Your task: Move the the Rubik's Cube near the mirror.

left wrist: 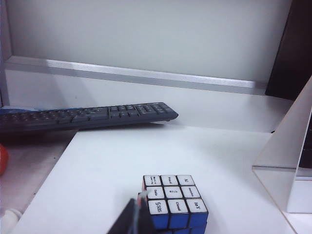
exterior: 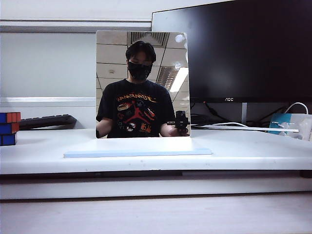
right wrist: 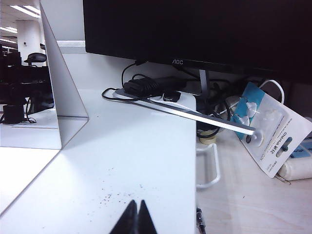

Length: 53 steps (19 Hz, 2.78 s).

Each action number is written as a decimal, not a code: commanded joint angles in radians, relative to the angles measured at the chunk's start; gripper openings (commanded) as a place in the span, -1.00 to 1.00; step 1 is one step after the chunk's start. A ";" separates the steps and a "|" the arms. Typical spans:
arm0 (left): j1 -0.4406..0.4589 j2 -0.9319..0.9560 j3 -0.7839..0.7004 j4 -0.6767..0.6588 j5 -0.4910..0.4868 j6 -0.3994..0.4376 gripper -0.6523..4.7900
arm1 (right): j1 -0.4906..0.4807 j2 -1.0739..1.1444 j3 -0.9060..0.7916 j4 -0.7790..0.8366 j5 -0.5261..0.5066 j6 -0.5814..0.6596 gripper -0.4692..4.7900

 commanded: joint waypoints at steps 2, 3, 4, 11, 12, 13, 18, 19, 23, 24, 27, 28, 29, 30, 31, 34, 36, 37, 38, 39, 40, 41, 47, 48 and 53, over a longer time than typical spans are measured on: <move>0.002 0.000 0.001 0.012 0.001 -0.001 -0.78 | 0.000 0.000 -0.005 0.015 -0.002 0.000 -0.82; 0.002 0.000 0.001 0.011 0.002 -0.001 -0.78 | 0.000 0.000 -0.005 0.015 -0.002 0.000 -0.82; 0.002 0.000 0.001 0.011 0.002 -0.002 -0.78 | 0.000 0.000 -0.005 0.015 -0.004 0.001 -0.82; 0.002 0.000 0.001 0.001 0.082 -0.156 -0.78 | 0.001 0.000 -0.005 0.001 -0.530 0.050 -0.82; 0.002 0.001 0.001 -0.014 0.107 -0.190 -0.78 | 0.001 0.000 -0.005 -0.002 -0.549 0.050 -0.82; 0.002 0.000 0.002 -0.028 0.140 -0.220 -0.76 | 0.001 0.000 -0.005 -0.001 -0.549 0.050 -0.82; 0.001 0.001 0.002 0.080 0.181 -0.251 1.00 | 0.000 0.000 -0.005 0.003 -0.541 0.050 -0.82; 0.001 0.003 0.002 0.131 0.153 -0.261 1.00 | 0.000 0.000 -0.005 0.003 -0.541 0.050 -0.82; 0.000 0.043 0.003 0.201 0.061 -0.263 1.00 | 0.000 0.000 -0.005 0.003 -0.541 0.050 -0.82; 0.000 0.072 0.003 0.210 0.040 -0.262 1.00 | 0.000 0.000 -0.005 0.002 -0.541 0.050 -0.82; 0.000 0.197 0.006 0.322 -0.018 -0.238 1.00 | 0.000 0.000 -0.005 0.002 -0.541 0.052 -0.82; 0.000 0.280 0.021 0.355 -0.016 -0.228 1.00 | 0.000 0.000 -0.005 0.001 -0.541 0.054 -0.82; -0.001 0.351 0.042 0.367 -0.008 -0.220 1.00 | 0.000 0.000 -0.005 0.001 -0.541 0.053 -0.82; -0.002 0.439 0.072 0.396 0.011 -0.217 1.00 | 0.000 0.000 -0.005 -0.001 -0.541 0.053 -0.82; -0.006 0.519 0.100 0.433 0.010 -0.217 1.00 | 0.000 0.000 -0.005 -0.005 -0.540 0.053 -0.82; -0.072 0.822 0.225 0.522 -0.029 -0.166 1.00 | 0.000 0.000 -0.005 -0.024 -0.537 0.053 -0.82; -0.151 0.983 0.303 0.511 -0.048 -0.161 1.00 | 0.000 0.000 -0.005 -0.016 -0.536 0.053 -0.82; -0.191 1.042 0.326 0.507 -0.086 -0.161 1.00 | -0.002 0.000 -0.005 -0.012 -0.537 0.053 -0.82; -0.234 1.089 0.341 0.497 -0.156 -0.162 1.00 | -0.001 0.000 -0.005 -0.008 -0.535 0.053 -0.82; -0.270 1.119 0.346 0.482 -0.230 -0.165 1.00 | -0.001 0.000 -0.005 -0.005 -0.520 0.053 -0.82; -0.312 1.136 0.347 0.451 -0.336 -0.164 1.00 | -0.001 0.000 -0.005 -0.005 -0.511 0.053 -0.82; -0.351 1.142 0.347 0.405 -0.452 -0.165 1.00 | -0.002 0.000 -0.005 -0.003 -0.510 0.053 -0.82; -0.389 1.238 0.347 0.414 -0.581 -0.195 1.00 | -0.001 0.000 -0.005 -0.004 -0.493 0.053 -0.82; -0.381 1.294 0.348 0.476 -0.528 -0.193 1.00 | -0.001 0.000 -0.005 -0.005 -0.493 0.053 -0.82; -0.379 1.360 0.349 0.544 -0.484 -0.192 -0.78 | 0.000 0.000 -0.005 -0.004 -0.494 0.053 -0.82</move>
